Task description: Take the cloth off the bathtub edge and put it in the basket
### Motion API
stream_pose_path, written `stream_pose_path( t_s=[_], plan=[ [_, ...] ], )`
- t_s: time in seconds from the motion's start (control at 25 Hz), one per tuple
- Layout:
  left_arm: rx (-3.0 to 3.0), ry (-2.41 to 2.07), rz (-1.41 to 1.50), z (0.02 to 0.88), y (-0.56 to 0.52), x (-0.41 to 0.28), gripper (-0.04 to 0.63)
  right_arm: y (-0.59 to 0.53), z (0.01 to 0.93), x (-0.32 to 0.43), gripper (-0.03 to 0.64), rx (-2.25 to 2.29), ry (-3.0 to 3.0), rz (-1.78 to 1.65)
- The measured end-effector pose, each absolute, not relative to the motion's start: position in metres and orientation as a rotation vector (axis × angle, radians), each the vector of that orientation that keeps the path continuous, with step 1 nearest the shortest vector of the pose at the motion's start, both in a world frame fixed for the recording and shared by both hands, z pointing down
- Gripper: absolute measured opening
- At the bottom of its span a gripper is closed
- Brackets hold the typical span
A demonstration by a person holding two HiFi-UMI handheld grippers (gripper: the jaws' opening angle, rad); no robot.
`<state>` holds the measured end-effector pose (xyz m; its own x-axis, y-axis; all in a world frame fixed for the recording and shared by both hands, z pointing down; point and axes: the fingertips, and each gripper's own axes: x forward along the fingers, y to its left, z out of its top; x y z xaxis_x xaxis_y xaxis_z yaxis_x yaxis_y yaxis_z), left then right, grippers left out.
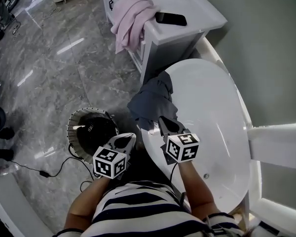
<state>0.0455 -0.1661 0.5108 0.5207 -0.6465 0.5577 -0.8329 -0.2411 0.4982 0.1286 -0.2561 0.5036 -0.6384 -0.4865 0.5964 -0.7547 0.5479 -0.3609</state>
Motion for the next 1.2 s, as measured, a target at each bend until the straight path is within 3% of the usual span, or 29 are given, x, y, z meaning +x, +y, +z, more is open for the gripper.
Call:
stream_pose_path(
  t_s=[0.52, 0.64, 0.76, 0.92, 1.08, 1.2],
  plan=[
    [1.776, -1.240, 0.229, 0.567, -0.204, 0.052, 0.023, -0.315, 0.534, 0.129, 0.028, 0.844, -2.407, 0.695],
    [1.767, -1.250, 0.240, 0.574, -0.211, 0.054, 0.091, -0.327, 0.539, 0.131, 0.034, 0.832, -2.397, 0.688],
    [1.745, -1.253, 0.261, 0.581, -0.213, 0.056, 0.125, -0.336, 0.548, 0.130, 0.106, 0.798, -2.390, 0.700],
    [1.702, -1.268, 0.244, 0.586, -0.217, 0.053, 0.138, -0.348, 0.559, 0.123, 0.140, 0.747, -2.393, 0.694],
    [1.703, -1.256, 0.241, 0.587, -0.221, 0.056, 0.146, -0.365, 0.565, 0.118, 0.263, 0.693, -2.409, 0.718],
    [1.714, -1.269, 0.264, 0.589, -0.222, 0.053, 0.150, -0.379, 0.568, 0.111, 0.300, 0.660, -2.420, 0.713]
  ],
)
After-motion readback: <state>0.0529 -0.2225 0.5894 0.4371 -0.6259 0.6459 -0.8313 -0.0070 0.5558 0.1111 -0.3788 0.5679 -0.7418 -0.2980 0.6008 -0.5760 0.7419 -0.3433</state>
